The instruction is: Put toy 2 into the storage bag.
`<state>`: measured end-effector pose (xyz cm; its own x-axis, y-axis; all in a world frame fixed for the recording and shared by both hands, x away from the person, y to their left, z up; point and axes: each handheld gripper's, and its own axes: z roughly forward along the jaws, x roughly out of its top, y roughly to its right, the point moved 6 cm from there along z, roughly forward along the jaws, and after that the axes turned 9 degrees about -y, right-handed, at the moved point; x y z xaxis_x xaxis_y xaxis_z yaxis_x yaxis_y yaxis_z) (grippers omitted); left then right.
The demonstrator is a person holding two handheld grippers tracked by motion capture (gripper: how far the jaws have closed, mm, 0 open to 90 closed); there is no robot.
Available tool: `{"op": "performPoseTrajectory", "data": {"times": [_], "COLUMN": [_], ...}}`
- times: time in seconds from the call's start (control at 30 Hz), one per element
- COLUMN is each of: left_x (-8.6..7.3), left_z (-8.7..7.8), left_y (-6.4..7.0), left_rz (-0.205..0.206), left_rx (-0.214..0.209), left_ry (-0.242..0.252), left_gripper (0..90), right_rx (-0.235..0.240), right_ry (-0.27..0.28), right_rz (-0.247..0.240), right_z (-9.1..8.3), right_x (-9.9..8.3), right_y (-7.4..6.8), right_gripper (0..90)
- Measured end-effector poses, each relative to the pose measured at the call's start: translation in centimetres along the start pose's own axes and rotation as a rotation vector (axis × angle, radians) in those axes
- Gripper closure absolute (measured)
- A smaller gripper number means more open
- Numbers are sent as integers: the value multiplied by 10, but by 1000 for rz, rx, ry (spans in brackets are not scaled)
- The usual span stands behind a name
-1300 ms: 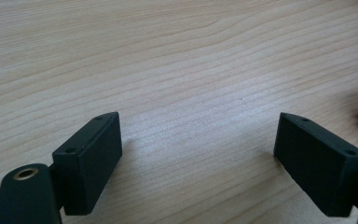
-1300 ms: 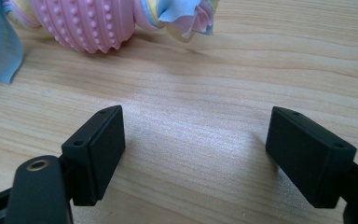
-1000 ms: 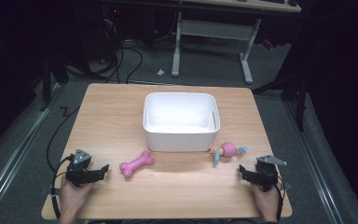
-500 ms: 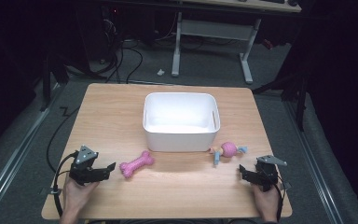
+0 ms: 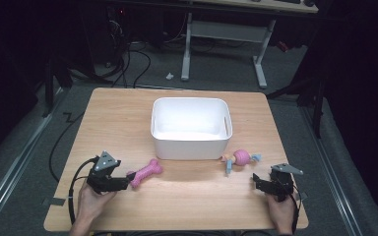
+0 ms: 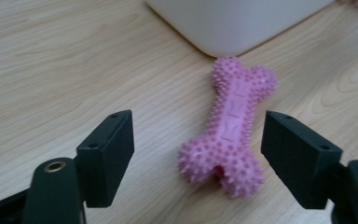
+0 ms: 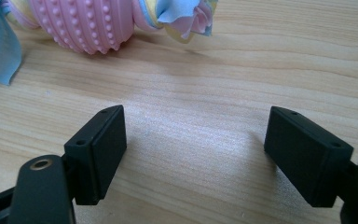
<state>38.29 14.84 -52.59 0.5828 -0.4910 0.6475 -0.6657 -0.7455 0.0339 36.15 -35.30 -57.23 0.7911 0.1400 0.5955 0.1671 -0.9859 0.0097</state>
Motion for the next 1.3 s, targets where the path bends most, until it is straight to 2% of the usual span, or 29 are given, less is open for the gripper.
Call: {"op": "performPoseTrajectory", "data": {"times": [0.13,0.37,0.67,0.73,0.77,0.97,1.17,1.3], "left_x": [4,10,24,27,29,26,26,24], "left_z": [11,20,34,36,39,49,54,57], "left_y": [6,10,17,18,20,20,21,20], "left_rz": [27,49,111,113,122,128,136,132], "left_rx": [-14,-30,-8,-20,-23,-37,-30,-45], "left_ry": [-57,-107,-186,-189,-209,-260,-280,-297], "left_gripper": [274,306,355,385,389,421,446,468], "right_rx": [0,0,0,0,0,0,0,0], "right_ry": [0,0,0,0,0,0,0,0], "right_rz": [0,0,0,0,0,0,0,0], "right_z": [0,0,0,0,0,0,0,0], "right_x": [0,0,0,0,0,0,0,0], "right_y": [0,0,0,0,0,0,0,0], "right_gripper": [210,209,210,210,210,209,210,209]}}
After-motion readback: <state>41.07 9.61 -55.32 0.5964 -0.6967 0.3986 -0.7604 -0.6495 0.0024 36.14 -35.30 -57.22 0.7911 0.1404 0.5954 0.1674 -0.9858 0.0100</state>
